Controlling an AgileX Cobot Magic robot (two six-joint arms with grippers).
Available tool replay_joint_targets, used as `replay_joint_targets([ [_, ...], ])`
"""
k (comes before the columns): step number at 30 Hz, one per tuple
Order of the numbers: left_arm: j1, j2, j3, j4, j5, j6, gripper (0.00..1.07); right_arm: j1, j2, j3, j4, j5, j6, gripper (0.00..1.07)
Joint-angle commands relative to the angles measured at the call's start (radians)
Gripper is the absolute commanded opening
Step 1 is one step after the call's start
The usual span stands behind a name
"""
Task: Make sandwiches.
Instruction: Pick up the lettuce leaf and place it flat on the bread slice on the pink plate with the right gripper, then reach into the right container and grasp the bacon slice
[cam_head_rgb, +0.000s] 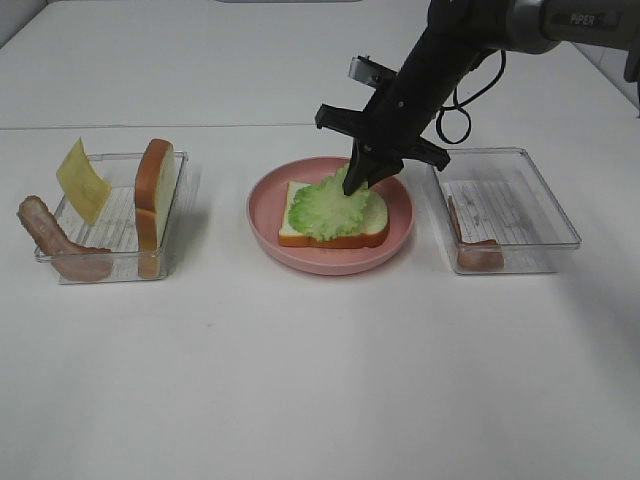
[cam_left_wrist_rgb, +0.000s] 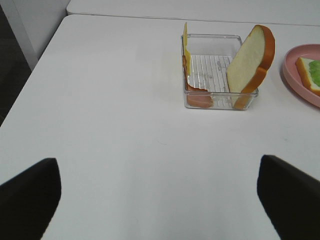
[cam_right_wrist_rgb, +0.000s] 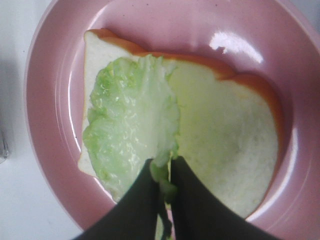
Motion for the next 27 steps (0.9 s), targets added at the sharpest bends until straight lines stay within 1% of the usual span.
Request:
replay_joint_targets([
  [1, 0.002, -0.016, 0.005, -0.005, -0.014, 0.0, 1.02, -0.003, -0.005, -0.014, 0.008, 0.013, 0.007, 0.37],
  [2, 0.002, -0.016, 0.005, -0.005, -0.014, 0.0, 1.02, -0.003, -0.005, -0.03, 0.008, 0.031, 0.006, 0.6],
  [3, 0.002, -0.016, 0.005, -0.005, -0.014, 0.0, 1.02, -0.003, -0.005, -0.03, 0.008, 0.031, 0.006, 0.6],
  [4, 0.002, -0.016, 0.005, -0.005, -0.014, 0.0, 1.02, -0.003, -0.005, -0.058, 0.005, 0.051, 0.002, 0.78],
  [5, 0.002, -0.016, 0.005, -0.005, -0.014, 0.0, 1.02, -0.003, -0.005, -0.058, 0.005, 0.051, 0.002, 0.78],
  [7, 0.002, -0.016, 0.005, -0.005, -0.014, 0.0, 1.02, -0.003, -0.006, -0.109, -0.009, 0.084, -0.002, 0.87],
  [8, 0.002, -0.016, 0.005, -0.005, -0.014, 0.0, 1.02, -0.003, -0.006, -0.109, -0.009, 0.084, -0.002, 0.87],
  [10, 0.002, -0.016, 0.005, -0.005, -0.014, 0.0, 1.02, -0.003, -0.007, -0.158, -0.04, 0.121, 0.007, 0.87],
  [11, 0.002, -0.016, 0.005, -0.005, -0.014, 0.0, 1.02, -0.003, -0.007, -0.158, -0.04, 0.121, 0.007, 0.87],
  [16, 0.002, -0.016, 0.005, -0.005, -0.014, 0.0, 1.02, -0.003, -0.007, -0.239, -0.112, 0.217, 0.044, 0.87],
  [18, 0.002, -0.016, 0.005, -0.005, -0.014, 0.0, 1.02, -0.003, -0.018, -0.25, -0.132, 0.22, 0.052, 0.87],
  [23, 0.002, -0.016, 0.005, -0.005, -0.014, 0.0, 1.02, -0.003, -0.062, -0.247, -0.176, 0.22, 0.074, 0.87],
  [24, 0.002, -0.016, 0.005, -0.005, -0.014, 0.0, 1.02, -0.003, -0.101, -0.225, -0.215, 0.22, 0.088, 0.87],
  [25, 0.002, -0.016, 0.005, -0.005, -0.014, 0.0, 1.02, -0.003, -0.101, -0.225, -0.215, 0.22, 0.088, 0.87],
  [27, 0.002, -0.016, 0.005, -0.003, -0.014, 0.0, 1.02, -0.003, -0.177, -0.149, -0.271, 0.22, 0.106, 0.87],
])
